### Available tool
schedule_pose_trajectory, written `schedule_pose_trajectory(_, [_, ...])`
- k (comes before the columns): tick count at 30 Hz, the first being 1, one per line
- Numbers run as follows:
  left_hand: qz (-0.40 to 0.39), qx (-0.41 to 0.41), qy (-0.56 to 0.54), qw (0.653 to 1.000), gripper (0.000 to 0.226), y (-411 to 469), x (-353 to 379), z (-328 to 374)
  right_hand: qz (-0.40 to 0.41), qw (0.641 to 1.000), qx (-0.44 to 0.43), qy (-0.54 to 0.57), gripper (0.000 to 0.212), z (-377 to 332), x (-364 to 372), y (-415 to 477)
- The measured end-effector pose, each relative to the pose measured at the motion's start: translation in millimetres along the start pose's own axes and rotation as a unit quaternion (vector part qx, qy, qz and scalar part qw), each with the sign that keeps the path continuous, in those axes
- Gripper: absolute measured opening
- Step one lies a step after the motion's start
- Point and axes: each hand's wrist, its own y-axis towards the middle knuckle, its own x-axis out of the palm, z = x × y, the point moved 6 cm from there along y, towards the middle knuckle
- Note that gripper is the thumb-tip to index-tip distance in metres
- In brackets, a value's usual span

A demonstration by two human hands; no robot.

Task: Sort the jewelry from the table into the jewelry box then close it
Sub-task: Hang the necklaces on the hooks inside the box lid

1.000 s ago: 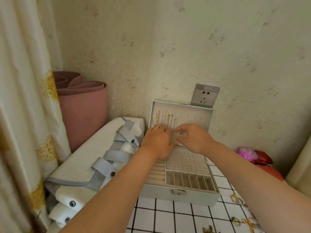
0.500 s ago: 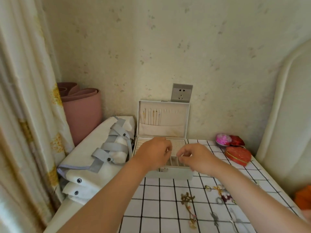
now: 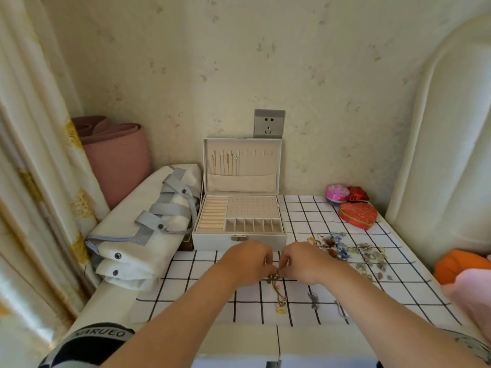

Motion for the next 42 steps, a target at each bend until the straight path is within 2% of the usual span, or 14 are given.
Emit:
schedule_pose_trajectory(6, [-0.03,-0.007,0.04,0.999,0.024,6,14,4,-0.009,1.0,-0.009,-0.011,0.004,1,5,5])
schedule_pose_trajectory(12, [-0.105,-0.027,0.048,0.993,0.023,13,14,-1,-0.052,0.998,0.008,-0.027,0.013,7,7,9])
schedule_pose_trajectory(15, [-0.115,-0.026,0.055,0.992,0.021,15,13,-2,-0.073,0.997,-0.009,-0.015,0.019,1,7,9])
schedule_pose_trajectory(23, [-0.107,-0.016,0.028,0.994,0.026,11,12,-1,-0.09,0.996,-0.021,0.002,0.008,4,11,9])
schedule_pose_trajectory(26, [-0.093,-0.006,-0.028,0.995,0.027,8,9,0,-0.096,0.995,-0.03,0.007,0.014,1,9,7])
schedule_pose_trajectory(30, [-0.047,-0.011,-0.16,0.986,0.019,7,-4,3,-0.032,0.995,-0.048,0.083,0.023,-1,-15,3])
schedule_pose_trajectory(32, [-0.027,-0.032,-0.216,0.975,0.014,7,-10,1,-0.011,0.99,-0.056,0.127,0.017,-2,-26,-1])
schedule_pose_trajectory(34, [-0.019,-0.049,-0.258,0.965,0.02,6,-14,0,0.006,0.984,-0.061,0.165,0.016,-4,-31,-4])
schedule_pose_trajectory(37, [-0.016,-0.06,-0.336,0.94,0.017,3,-24,0,0.033,0.967,-0.059,0.247,0.017,-6,-36,-5])
schedule_pose_trajectory(42, [0.031,-0.073,-0.385,0.919,0.018,1,-50,-8,0.067,0.919,-0.059,0.384,0.017,-11,-44,-7])
